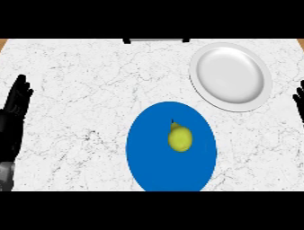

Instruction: Pick the pear from the plate and place it in the plate

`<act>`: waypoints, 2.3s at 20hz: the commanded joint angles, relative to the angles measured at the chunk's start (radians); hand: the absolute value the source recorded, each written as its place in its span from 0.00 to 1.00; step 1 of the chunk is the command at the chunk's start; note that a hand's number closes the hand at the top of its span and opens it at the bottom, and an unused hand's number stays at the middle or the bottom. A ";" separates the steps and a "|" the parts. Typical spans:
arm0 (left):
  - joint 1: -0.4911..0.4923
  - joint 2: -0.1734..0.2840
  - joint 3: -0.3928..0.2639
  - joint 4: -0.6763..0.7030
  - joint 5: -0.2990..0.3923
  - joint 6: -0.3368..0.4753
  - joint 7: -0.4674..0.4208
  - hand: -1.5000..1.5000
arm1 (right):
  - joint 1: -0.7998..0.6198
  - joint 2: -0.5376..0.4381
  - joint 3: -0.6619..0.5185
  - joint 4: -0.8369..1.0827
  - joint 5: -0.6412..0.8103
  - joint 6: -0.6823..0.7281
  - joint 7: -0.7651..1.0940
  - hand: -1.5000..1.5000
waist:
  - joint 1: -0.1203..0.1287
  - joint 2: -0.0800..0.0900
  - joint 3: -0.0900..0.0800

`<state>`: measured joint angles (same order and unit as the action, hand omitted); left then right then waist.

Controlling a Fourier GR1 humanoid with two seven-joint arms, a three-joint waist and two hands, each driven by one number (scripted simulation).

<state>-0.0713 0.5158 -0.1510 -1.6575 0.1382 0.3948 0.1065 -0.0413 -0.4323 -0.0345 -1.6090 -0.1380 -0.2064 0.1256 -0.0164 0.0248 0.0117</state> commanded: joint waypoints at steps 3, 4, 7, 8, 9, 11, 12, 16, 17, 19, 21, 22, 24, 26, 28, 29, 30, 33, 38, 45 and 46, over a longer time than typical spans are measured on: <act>0.003 -0.040 -0.054 0.060 0.012 -0.039 0.028 0.50 | -0.163 0.087 0.181 0.032 -0.152 0.210 0.164 1.00 | 0.080 -0.004 -0.012; -0.003 -0.073 -0.084 0.059 0.020 -0.039 0.038 0.50 | -0.194 0.120 0.230 0.023 -0.203 0.269 0.198 1.00 | 0.105 0.006 -0.012; 0.015 -0.088 -0.121 0.071 0.033 -0.065 0.068 0.50 | -0.317 -0.114 0.339 -0.065 0.083 0.385 0.104 1.00 | 0.167 -0.018 -0.047; 0.020 -0.102 -0.134 0.080 0.038 -0.068 0.077 0.50 | -0.347 -0.157 0.374 -0.069 0.154 0.412 0.084 1.00 | 0.161 -0.014 -0.038; 0.015 -0.117 -0.142 0.098 0.046 -0.071 0.091 0.50 | -0.366 -0.184 0.424 -0.079 0.217 0.446 0.054 1.00 | 0.140 -0.009 -0.030; -0.009 -0.139 -0.134 0.145 0.059 -0.067 0.114 0.50 | -0.371 -0.137 0.493 0.025 0.285 0.451 -0.023 1.00 | 0.087 0.000 -0.013; -0.020 -0.200 -0.144 0.220 0.029 -0.020 0.082 0.50 | -0.351 0.055 0.497 0.167 0.212 0.369 -0.050 1.00 | 0.057 -0.004 -0.011; 0.017 -0.200 -0.158 0.167 0.027 -0.011 0.088 0.50 | -0.237 0.210 0.299 0.250 -0.185 0.398 -0.031 0.00 | 0.054 0.000 -0.007; 0.005 -0.164 -0.119 0.178 0.040 -0.028 0.097 0.50 | -0.259 0.195 0.310 0.279 -0.224 0.500 -0.065 0.00 | 0.053 -0.007 -0.008; 0.044 -0.192 -0.147 0.160 0.017 -0.011 0.077 0.50 | -0.308 0.148 0.324 0.345 -0.228 0.650 -0.121 0.00 | 0.045 -0.017 -0.010; -0.006 -0.187 -0.122 0.188 0.021 -0.017 0.097 0.50 | -0.360 0.077 0.382 0.364 -0.133 0.756 -0.166 0.00 | 0.038 -0.019 -0.011; -0.011 -0.190 -0.136 0.163 0.023 -0.020 0.129 0.50 | -0.413 0.110 0.422 0.441 -0.059 0.739 -0.185 0.00 | 0.053 -0.016 -0.010; 0.035 -0.209 -0.156 0.180 0.009 -0.021 0.078 0.50 | -0.475 0.048 0.425 0.432 -0.006 0.782 -0.182 0.00 | 0.049 -0.018 -0.011; 0.024 -0.183 -0.138 0.149 0.025 -0.037 0.114 0.50 | -0.533 0.027 0.465 0.438 0.112 0.749 -0.196 0.00 | 0.055 -0.020 -0.011; 0.011 -0.171 -0.120 0.160 0.025 -0.042 0.122 0.50 | -0.585 0.015 0.489 0.469 0.173 0.771 -0.230 0.00 | 0.052 -0.019 -0.011; 0.015 -0.217 -0.138 0.201 0.013 -0.027 0.074 0.50 | -0.658 0.024 0.489 0.499 0.176 0.787 -0.183 0.00 | 0.053 -0.017 -0.012; -0.007 -0.184 -0.116 0.169 0.028 -0.047 0.113 0.50 | -0.687 0.015 0.500 0.512 0.189 0.821 -0.181 0.00 | 0.052 -0.019 -0.012; -0.010 -0.218 -0.115 0.222 0.005 -0.026 0.069 0.50 | -0.765 -0.005 0.523 0.588 0.224 0.927 -0.200 0.00 | 0.044 -0.017 -0.012; 0.025 -0.201 -0.108 0.201 0.017 -0.058 0.073 0.50 | -0.850 0.099 0.609 0.680 0.266 1.053 -0.121 0.00 | 0.049 -0.020 -0.012; 0.035 -0.226 -0.092 0.171 -0.028 -0.028 0.111 0.50 | -0.836 0.153 0.613 0.713 0.362 1.134 -0.121 0.00 | 0.026 -0.026 -0.012; -0.036 -0.195 -0.038 0.250 0.010 -0.107 0.107 0.50 | -0.878 0.168 0.590 0.786 0.392 1.132 -0.162 0.00 | 0.027 -0.022 -0.012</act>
<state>-0.0811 0.3045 -0.2301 -1.4381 0.1417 0.3300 0.2038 -0.8983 -0.2961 0.5692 -0.8739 0.1980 0.8923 -0.0239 0.0172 0.0034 -0.0001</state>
